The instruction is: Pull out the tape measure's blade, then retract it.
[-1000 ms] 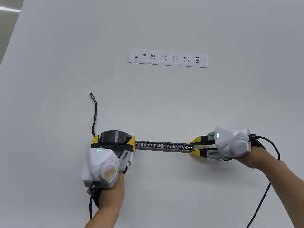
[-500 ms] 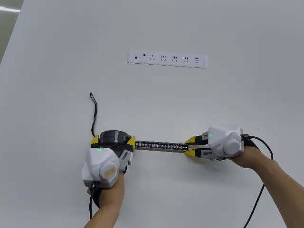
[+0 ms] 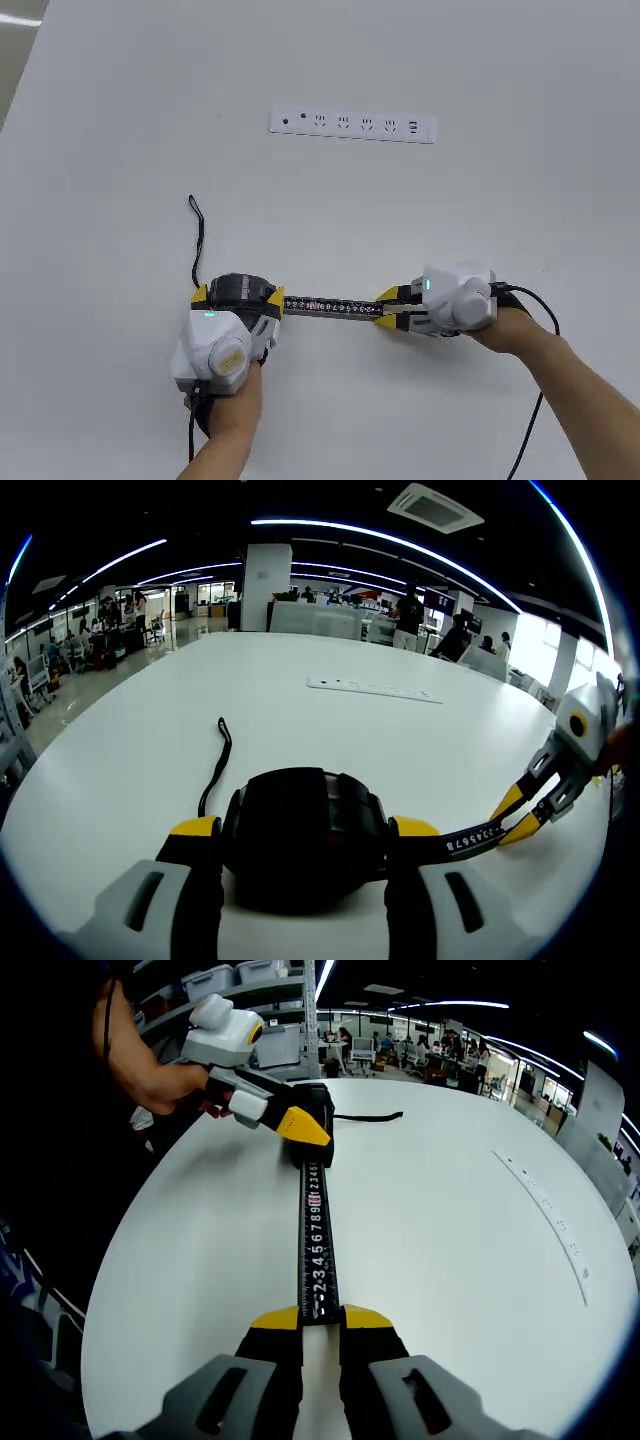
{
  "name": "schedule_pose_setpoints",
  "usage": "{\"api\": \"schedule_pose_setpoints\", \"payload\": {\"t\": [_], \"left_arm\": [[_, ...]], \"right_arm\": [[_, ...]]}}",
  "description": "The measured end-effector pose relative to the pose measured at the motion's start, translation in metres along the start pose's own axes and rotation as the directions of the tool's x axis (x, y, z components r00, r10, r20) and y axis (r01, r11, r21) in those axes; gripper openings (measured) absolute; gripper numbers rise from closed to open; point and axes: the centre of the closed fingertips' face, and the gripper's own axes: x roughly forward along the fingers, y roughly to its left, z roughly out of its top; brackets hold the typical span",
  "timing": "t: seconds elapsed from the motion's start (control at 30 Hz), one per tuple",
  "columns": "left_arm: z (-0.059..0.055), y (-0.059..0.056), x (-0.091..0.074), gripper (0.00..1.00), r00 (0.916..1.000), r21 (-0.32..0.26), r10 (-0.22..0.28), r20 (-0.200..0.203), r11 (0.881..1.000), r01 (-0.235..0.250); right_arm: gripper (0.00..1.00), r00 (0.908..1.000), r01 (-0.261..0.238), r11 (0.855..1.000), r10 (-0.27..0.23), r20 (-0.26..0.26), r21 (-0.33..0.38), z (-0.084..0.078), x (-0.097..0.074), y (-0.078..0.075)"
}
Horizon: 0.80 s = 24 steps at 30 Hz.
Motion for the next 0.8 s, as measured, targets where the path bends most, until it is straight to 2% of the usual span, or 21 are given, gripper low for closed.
{"api": "schedule_pose_setpoints", "payload": {"t": [0.8], "left_arm": [[0.000, 0.000, 0.000, 0.62, 1.0000, 0.000, -0.001, -0.005, 1.000, 0.001]], "right_arm": [[0.11, 1.0000, -0.004, 1.000, 0.004, 0.002, -0.006, 0.017, 0.017, 0.001]]}}
